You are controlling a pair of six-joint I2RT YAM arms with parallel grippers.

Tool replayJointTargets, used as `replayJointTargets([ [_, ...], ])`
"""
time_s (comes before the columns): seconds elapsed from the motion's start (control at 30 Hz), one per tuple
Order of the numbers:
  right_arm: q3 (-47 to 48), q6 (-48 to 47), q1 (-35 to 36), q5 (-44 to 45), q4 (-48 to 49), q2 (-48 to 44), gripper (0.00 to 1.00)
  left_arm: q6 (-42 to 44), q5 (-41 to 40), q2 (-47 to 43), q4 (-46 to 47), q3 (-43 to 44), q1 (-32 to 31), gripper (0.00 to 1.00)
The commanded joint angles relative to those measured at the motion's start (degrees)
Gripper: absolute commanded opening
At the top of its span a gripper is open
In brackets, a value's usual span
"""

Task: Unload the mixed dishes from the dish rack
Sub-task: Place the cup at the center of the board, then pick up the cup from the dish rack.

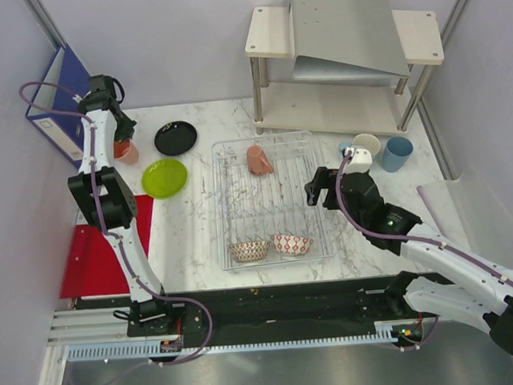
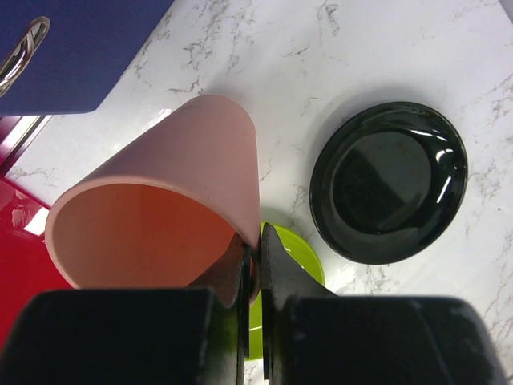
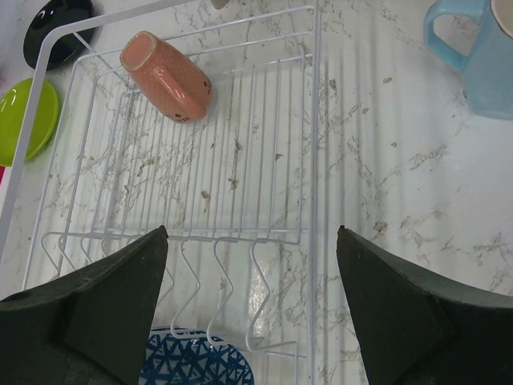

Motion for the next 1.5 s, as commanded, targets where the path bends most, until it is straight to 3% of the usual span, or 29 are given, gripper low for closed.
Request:
replayJointTargets([
  [0.0,-0.04,-0.35,0.12,0.51,0.96,0.76,0.93,1.86,0.04,1.64,-1.97,3.53,0.90,0.02],
  [0.13,-0.04,0.18,0.03,-0.19,1.32,1.72,0.93,2.91,0.21,2.70,-3.29,4.06,0.90,0.02],
  [0.23,-0.13,0.71,0.12,-0.72,1.49,2.16,0.93,3.62,0.74,3.49,-3.90,4.15,0.90,0.07],
  [0.3,-0.30,0.80,0.12,-0.98,1.58,1.99,0.93,3.71,0.91,3.67,-4.17,4.06,0.90,0.22],
  [0.5,-0.83,0.89,0.12,-1.51,1.67,1.11,0.93,3.62,0.91,2.18,-4.43,4.32,0.90,0.44],
  [0.7,-1.10,1.59,0.12,-2.57,2.02,1.02,0.93,2.30,3.19,-1.33,-4.25,4.67,0.90,0.48],
  [0.73,-1.10,1.68,0.03,-2.65,2.02,0.94,0.93,2.21,3.81,-2.65,-4.08,4.76,0.90,0.60],
  [0.77,-1.27,1.76,0.03,-2.83,2.11,0.93,0.93,1.78,4.77,-3.44,-3.73,4.76,0.90,0.65],
  [1.13,-2.24,2.12,0.12,-3.89,3.77,-0.12,0.93,-0.42,10.93,-11.97,-3.11,4.67,-0.41,0.68],
  [1.23,-1.71,1.68,0.12,-4.06,5.71,1.72,0.93,0.19,11.20,-16.01,-2.94,5.90,-4.62,0.70],
  [1.33,0.48,0.27,0.12,-5.64,8.08,6.46,0.93,2.47,9.27,-19.79,-2.94,5.65,-13.48,0.99],
  [1.4,2.94,-1.30,0.12,-6.52,10.01,11.11,0.93,3.35,7.95,-23.99,-1.63,2.67,-20.08,0.99],
  [1.47,5.83,-3.23,0.12,-7.31,11.93,16.65,0.94,3.09,10.21,-28.12,3.46,-6.19,-24.73,0.99],
])
